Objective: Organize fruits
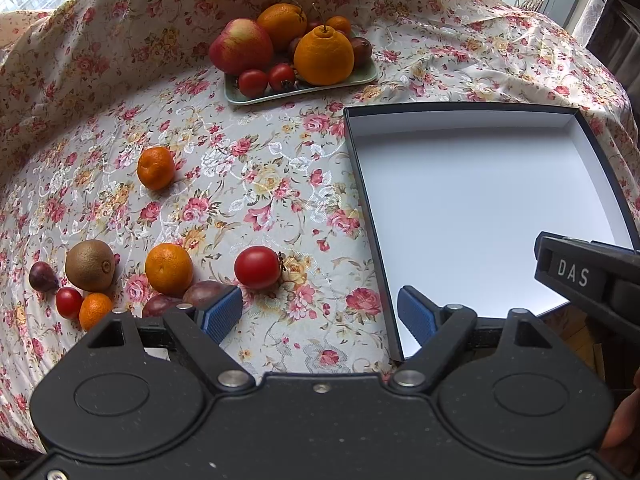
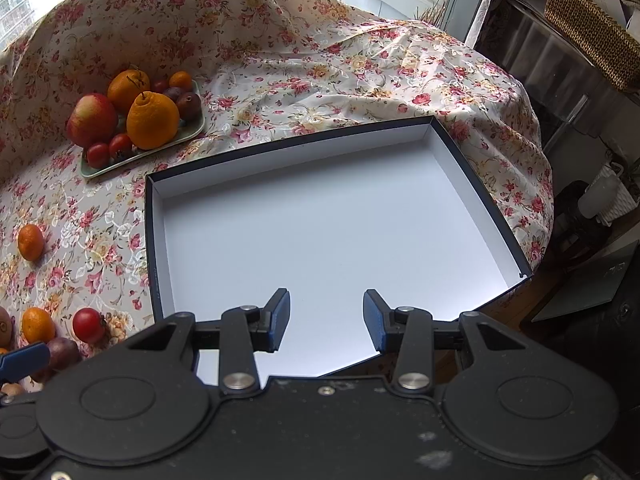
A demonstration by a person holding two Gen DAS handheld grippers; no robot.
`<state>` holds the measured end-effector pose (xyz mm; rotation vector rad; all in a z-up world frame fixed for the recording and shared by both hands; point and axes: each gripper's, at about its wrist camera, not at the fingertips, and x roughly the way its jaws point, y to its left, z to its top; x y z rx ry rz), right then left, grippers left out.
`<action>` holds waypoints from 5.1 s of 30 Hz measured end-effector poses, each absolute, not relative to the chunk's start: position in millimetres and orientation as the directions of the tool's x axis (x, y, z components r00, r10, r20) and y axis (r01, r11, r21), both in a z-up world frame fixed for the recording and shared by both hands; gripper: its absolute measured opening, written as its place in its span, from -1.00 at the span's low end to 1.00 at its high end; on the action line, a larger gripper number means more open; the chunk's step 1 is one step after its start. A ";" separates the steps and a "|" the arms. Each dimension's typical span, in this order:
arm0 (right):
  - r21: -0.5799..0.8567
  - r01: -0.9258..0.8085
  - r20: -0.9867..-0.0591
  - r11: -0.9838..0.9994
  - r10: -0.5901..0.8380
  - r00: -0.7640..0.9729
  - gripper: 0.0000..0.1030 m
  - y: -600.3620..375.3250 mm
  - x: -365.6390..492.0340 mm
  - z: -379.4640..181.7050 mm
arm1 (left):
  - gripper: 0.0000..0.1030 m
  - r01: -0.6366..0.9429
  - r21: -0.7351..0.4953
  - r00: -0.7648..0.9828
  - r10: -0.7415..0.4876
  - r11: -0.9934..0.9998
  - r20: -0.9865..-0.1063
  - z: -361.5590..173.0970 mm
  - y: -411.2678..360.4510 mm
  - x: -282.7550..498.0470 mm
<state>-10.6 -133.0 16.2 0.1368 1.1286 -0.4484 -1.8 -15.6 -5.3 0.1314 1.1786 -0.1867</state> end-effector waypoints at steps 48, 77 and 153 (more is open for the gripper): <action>-0.115 0.389 -0.897 0.914 -0.264 0.355 -0.16 -130.0 -11.2 17.2 | 0.64 0.206 -0.007 0.345 -0.079 0.979 -0.935 -7.0 -13.8 -1.9; -0.042 0.264 -0.910 0.964 -0.146 0.389 -0.16 -44.6 15.7 18.2 | 0.64 -0.058 0.036 0.478 0.060 0.998 -0.876 20.2 116.9 20.5; 0.094 0.087 -0.986 0.992 0.081 0.144 -0.11 93.8 107.1 -70.5 | 0.53 -0.270 -0.004 0.207 0.054 0.963 -0.977 -71.2 284.8 96.9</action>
